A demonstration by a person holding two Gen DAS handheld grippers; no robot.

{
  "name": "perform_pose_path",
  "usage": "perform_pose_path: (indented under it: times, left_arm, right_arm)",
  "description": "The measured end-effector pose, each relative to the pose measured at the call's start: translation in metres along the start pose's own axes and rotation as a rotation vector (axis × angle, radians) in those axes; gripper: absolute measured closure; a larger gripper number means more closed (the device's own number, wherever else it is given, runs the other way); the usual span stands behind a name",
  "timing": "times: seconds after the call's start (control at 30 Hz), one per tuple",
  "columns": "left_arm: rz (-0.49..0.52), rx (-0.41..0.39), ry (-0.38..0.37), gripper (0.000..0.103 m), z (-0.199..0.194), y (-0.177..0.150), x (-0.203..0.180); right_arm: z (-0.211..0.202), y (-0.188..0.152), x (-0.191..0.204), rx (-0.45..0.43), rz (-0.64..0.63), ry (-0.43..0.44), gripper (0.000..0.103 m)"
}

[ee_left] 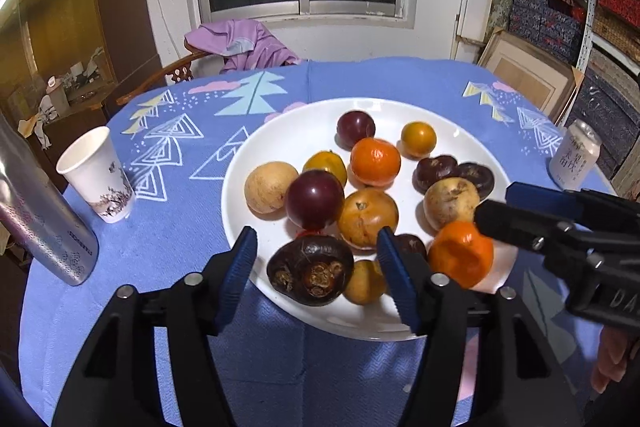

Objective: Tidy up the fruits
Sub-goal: 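Carry the mangosteen and orange onto the white plate and release both, then grasp the red tomato with the left tool while the right tool grasps the tan pear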

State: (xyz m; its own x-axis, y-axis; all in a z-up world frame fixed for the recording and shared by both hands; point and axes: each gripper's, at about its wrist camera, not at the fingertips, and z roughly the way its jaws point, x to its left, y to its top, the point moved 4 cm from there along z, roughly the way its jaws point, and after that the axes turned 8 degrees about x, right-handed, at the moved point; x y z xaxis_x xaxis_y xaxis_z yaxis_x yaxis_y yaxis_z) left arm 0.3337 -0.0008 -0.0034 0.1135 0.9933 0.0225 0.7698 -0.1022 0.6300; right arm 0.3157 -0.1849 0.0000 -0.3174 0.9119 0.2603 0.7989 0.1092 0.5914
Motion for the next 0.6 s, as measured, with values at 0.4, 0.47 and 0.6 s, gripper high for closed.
perform_pose_path:
  times: [0.4,0.47,0.6]
  left_arm:
    - [-0.012,-0.158,0.085,0.018,-0.09,-0.05,0.001]
    - [-0.023,-0.159,0.09,0.013,-0.1,-0.075,0.001]
    - [-0.014,-0.178,0.119,0.009,-0.119,-0.123,-0.004]
  right_arm:
    - [-0.136,-0.024,0.04,-0.296,-0.087,0.02,0.029]
    - [-0.137,-0.049,0.037,-0.301,-0.081,0.0,0.026]
    - [-0.124,-0.106,0.016,-0.258,-0.025,-0.031,0.025]
